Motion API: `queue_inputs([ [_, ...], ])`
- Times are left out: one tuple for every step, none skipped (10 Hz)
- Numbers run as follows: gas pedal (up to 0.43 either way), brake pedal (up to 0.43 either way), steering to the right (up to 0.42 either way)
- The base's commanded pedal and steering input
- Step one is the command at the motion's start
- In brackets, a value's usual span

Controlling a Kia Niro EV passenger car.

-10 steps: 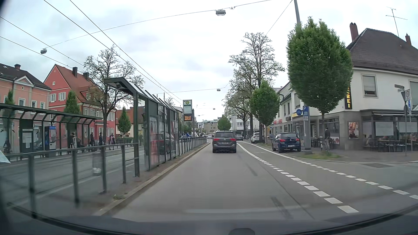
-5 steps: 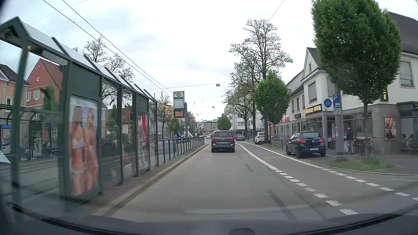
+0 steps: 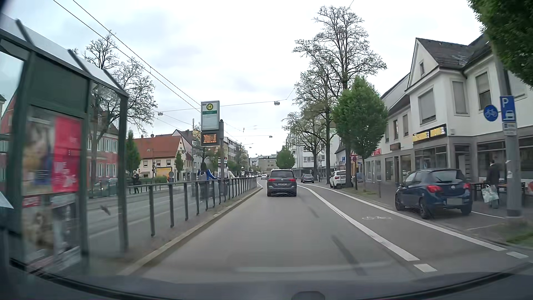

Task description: Follow the waypoints while adhering to traffic rules and regulations

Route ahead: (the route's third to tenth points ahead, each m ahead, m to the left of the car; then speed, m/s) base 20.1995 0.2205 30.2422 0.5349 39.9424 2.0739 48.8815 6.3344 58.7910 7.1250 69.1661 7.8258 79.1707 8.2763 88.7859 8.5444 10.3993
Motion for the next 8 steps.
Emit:
queue_inputs([
  [0.177,0.0,0.0],
  [0.177,0.0,0.0],
  [0.177,0.0,0.0],
  [0.169,0.0,0.0],
  [0.169,0.0,0.0],
  [0.169,0.0,0.0],
  [0.169,0.0,0.0],
  [0.157,0.0,0.0],
])
